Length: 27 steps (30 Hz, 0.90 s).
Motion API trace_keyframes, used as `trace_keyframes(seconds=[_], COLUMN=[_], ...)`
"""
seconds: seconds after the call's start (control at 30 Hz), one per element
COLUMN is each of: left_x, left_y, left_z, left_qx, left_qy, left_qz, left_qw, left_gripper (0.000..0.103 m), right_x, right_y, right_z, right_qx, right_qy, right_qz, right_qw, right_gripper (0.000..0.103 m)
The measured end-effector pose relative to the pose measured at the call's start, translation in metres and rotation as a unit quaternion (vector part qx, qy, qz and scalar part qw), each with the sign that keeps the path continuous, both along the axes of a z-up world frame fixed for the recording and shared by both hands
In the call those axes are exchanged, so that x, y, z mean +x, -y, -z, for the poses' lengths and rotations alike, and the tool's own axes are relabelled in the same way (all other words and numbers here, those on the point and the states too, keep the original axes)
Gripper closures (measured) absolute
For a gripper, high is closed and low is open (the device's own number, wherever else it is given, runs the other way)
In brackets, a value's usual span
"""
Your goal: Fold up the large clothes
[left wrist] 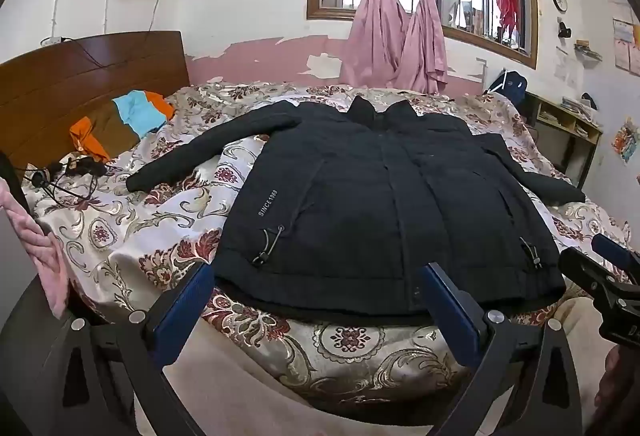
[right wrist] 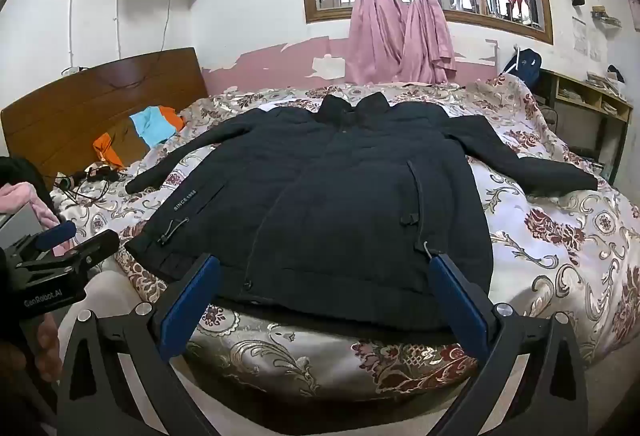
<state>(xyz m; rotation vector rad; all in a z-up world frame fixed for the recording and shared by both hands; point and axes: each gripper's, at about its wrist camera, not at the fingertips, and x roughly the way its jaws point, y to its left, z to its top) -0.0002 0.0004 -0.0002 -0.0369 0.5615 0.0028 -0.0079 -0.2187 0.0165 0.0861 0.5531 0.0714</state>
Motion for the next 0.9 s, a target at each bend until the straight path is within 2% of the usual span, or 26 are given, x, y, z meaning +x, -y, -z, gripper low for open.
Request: trace_keyframes(seconds=[0.9], left_x=[-0.0006], left_y=[0.0042], left_z=[-0.0012], left_qx=[0.005], left_qy=[-0.004], left_qz=[0.003], left_qw=[1.0000], left_gripper=[0.000], right_x=[0.0006], right_y=[-0.0021], right_z=[0.0017], right_qx=[-0.003], right_qy=[-0.002], right_qz=[-0.001], right_qw=[1.000], right_gripper=[0.001])
